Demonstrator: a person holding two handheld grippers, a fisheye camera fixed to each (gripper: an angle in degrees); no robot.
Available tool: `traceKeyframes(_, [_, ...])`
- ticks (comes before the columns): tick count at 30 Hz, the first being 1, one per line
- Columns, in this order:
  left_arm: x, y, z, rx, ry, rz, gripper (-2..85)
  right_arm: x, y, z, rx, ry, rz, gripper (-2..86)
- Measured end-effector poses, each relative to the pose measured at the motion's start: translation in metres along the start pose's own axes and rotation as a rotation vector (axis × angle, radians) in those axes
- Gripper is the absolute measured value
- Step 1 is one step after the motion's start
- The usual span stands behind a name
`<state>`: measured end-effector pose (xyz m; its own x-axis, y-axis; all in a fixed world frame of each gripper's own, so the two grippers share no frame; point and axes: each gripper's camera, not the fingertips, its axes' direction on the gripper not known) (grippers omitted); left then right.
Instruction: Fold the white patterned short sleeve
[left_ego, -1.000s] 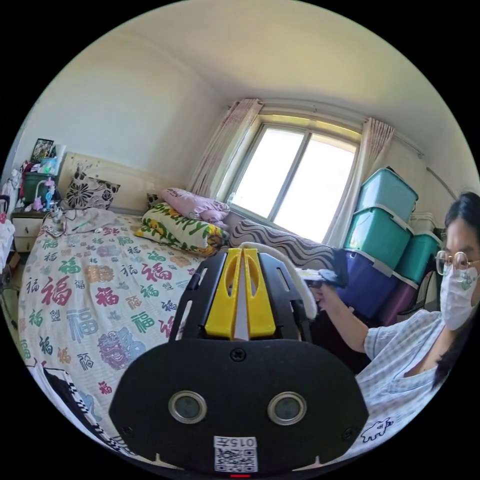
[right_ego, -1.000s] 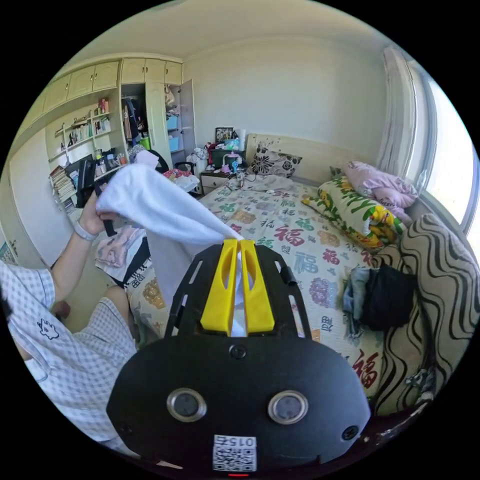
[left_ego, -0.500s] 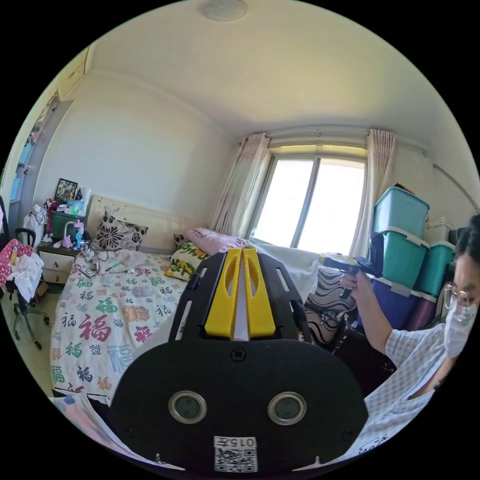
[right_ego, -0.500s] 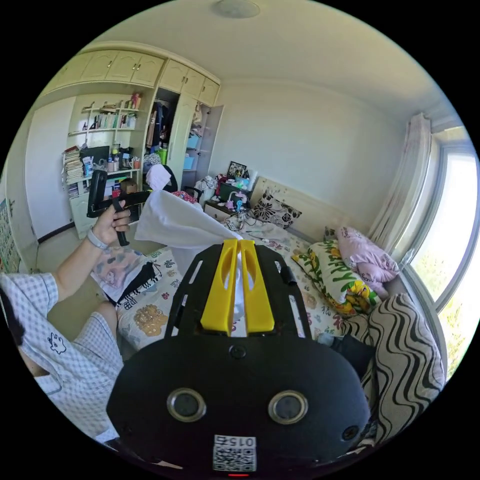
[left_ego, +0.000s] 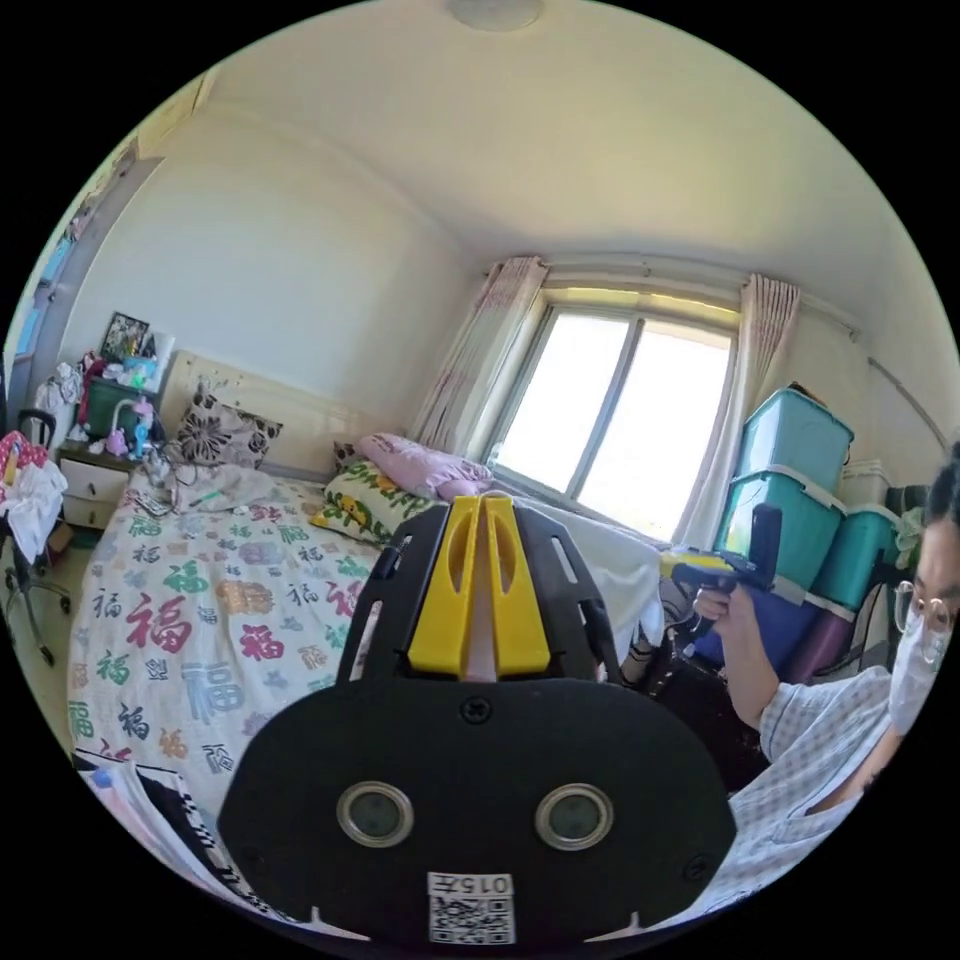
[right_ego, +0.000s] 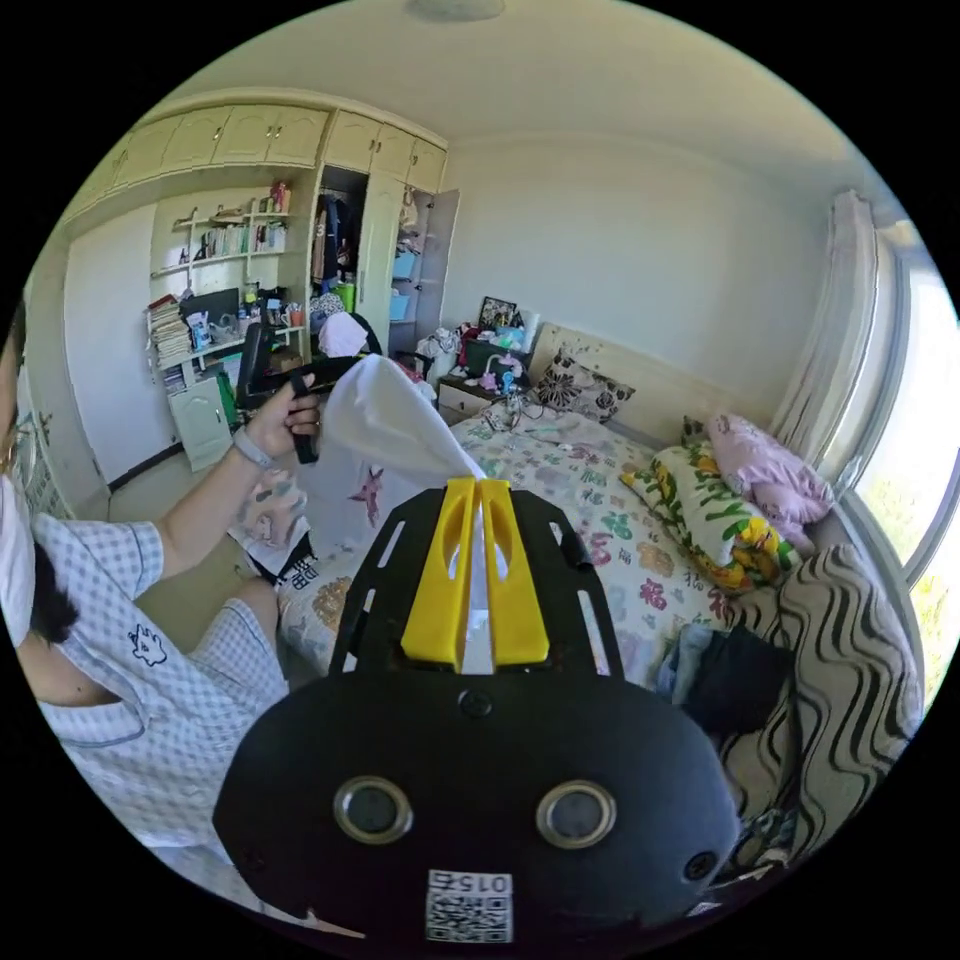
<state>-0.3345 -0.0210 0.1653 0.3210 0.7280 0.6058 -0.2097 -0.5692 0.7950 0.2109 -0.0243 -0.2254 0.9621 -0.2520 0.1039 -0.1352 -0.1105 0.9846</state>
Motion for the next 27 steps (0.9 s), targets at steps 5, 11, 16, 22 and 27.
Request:
traceKeyframes(5, [-0.072,0.052,0.151,-0.479,-0.058,-0.118,-0.1,0.094,0.113,0.126,-0.364,0.036,0.345,-0.7])
traceKeyframes(11, [-0.148,0.170,0.114,-0.454,0.016,-0.282,2.6,0.127,0.249,0.224,-0.639,0.058,0.388,1.0])
traceKeyframes(16, [-0.165,0.288,0.041,-0.658,-0.248,-0.292,5.9,0.085,0.233,0.301,-0.608,-0.034,0.046,5.3])
traceKeyframes(22, [-0.150,0.342,0.044,-0.820,-0.386,-0.171,8.0,0.011,0.204,0.419,-0.617,-0.217,-0.204,7.9])
traceKeyframes(27, [-0.149,0.354,0.071,-0.908,-0.452,-0.057,9.4,-0.018,0.192,0.489,-0.674,-0.222,-0.322,10.9])
